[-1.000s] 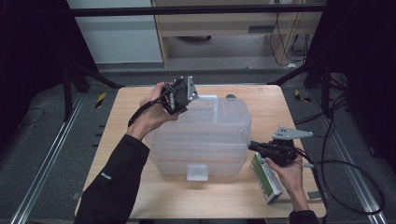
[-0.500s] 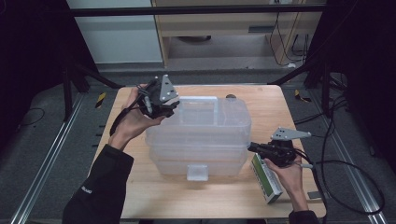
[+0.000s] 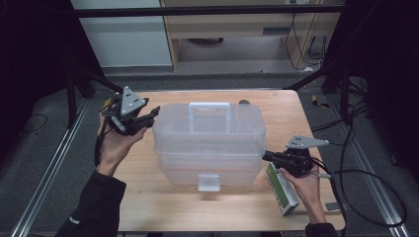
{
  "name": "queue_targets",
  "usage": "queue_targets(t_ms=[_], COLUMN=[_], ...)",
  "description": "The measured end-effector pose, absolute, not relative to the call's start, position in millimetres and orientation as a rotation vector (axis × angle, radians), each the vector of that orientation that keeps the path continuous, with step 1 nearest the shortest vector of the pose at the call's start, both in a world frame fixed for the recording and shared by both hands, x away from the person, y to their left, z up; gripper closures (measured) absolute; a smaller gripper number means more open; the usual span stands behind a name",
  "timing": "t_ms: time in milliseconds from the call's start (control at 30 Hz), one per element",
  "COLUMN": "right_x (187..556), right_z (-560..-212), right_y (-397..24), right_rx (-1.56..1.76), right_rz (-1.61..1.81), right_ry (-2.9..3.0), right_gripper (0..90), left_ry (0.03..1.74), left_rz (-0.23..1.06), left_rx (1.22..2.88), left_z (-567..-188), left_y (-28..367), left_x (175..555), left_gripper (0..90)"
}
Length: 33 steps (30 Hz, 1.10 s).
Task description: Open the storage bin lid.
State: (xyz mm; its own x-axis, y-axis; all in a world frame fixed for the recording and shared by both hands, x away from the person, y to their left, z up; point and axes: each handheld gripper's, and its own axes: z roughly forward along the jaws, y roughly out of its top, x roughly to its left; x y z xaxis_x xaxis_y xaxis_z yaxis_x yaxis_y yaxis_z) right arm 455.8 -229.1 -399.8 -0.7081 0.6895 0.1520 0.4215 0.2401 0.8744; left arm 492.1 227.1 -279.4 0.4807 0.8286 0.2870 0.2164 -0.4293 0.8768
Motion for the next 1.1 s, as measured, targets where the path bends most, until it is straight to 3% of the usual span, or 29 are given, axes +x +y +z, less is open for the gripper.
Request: queue_targets(t_ms=[567,1100], right_x=[455,455], right_z=[-401,-403], right_y=[-228,-226], right_rx=[1.037,1.037], right_rz=[1.439,1.413], right_ry=[2.259,2.265], right_gripper=[89.4,89.2], left_ry=[1.064,1.121], left_rz=[0.891,0.785], left_rx=[1.737,1.767], left_z=[-335,-387], left_y=[276,283], left_x=[456,445], left_gripper=[64.6,73.2])
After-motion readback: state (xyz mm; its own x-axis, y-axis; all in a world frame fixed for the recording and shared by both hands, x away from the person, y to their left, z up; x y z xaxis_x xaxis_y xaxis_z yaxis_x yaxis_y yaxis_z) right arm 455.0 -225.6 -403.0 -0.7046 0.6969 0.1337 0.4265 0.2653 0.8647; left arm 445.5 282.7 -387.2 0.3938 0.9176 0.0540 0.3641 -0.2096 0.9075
